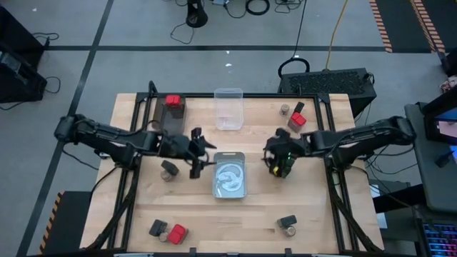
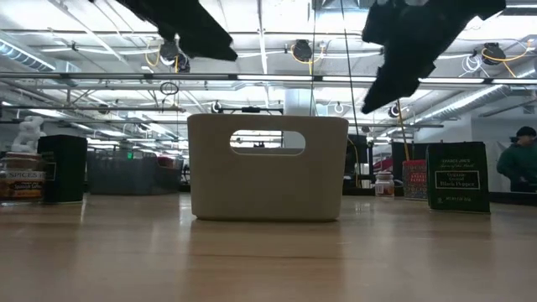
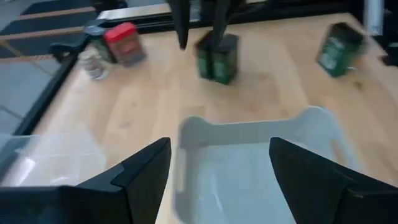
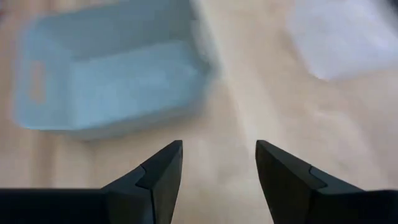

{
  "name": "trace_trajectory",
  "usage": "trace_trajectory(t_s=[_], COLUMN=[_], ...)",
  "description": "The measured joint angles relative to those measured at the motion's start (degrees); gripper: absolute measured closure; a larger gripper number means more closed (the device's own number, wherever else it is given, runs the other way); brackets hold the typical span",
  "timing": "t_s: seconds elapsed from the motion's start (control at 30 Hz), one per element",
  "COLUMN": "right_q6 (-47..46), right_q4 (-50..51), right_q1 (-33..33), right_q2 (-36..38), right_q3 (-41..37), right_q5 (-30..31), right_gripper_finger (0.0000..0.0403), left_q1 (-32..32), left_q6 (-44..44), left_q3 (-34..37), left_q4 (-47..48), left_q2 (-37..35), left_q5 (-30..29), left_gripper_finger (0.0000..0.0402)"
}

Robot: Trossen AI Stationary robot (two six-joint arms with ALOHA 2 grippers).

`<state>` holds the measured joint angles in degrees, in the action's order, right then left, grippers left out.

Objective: Sort spices by type
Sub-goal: Put the red seasoning can into the black transparent bin

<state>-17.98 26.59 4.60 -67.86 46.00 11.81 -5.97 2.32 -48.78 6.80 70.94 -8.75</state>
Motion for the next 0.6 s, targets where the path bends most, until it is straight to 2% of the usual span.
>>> trace_trajectory(t_s=[0.1, 0.37, 0.5, 0.6], right_q6=[-2.0, -2.6, -0.8, 2.5], right_q4=[6.6, 17.8, 24.4, 24.4], right_q1=[-3.1, -14.3, -22.1, -27.5], right_q2=[3.2, 8.4, 8.6, 8.6], right_q3=[0.0, 0.0, 0.0, 0.0], right_q5=[1.9, 4.4, 4.4, 3.6], right_gripper_finger=[0.0215, 0.0213, 0.0198, 0.0177], left_q1=[3.6, 11.4, 13.1, 13.1], left_q6=[1.4, 4.0, 4.0, 4.1], left_q3=[1.2, 10.5, 12.8, 12.8], left_q4=[-2.9, -20.2, -29.6, -31.9], left_q2=[0.0, 0.0, 0.0, 0.0], left_q5=[1.5, 13.5, 19.5, 20.7], left_gripper_finger=[0.0123, 0.0123, 0.0123, 0.0123])
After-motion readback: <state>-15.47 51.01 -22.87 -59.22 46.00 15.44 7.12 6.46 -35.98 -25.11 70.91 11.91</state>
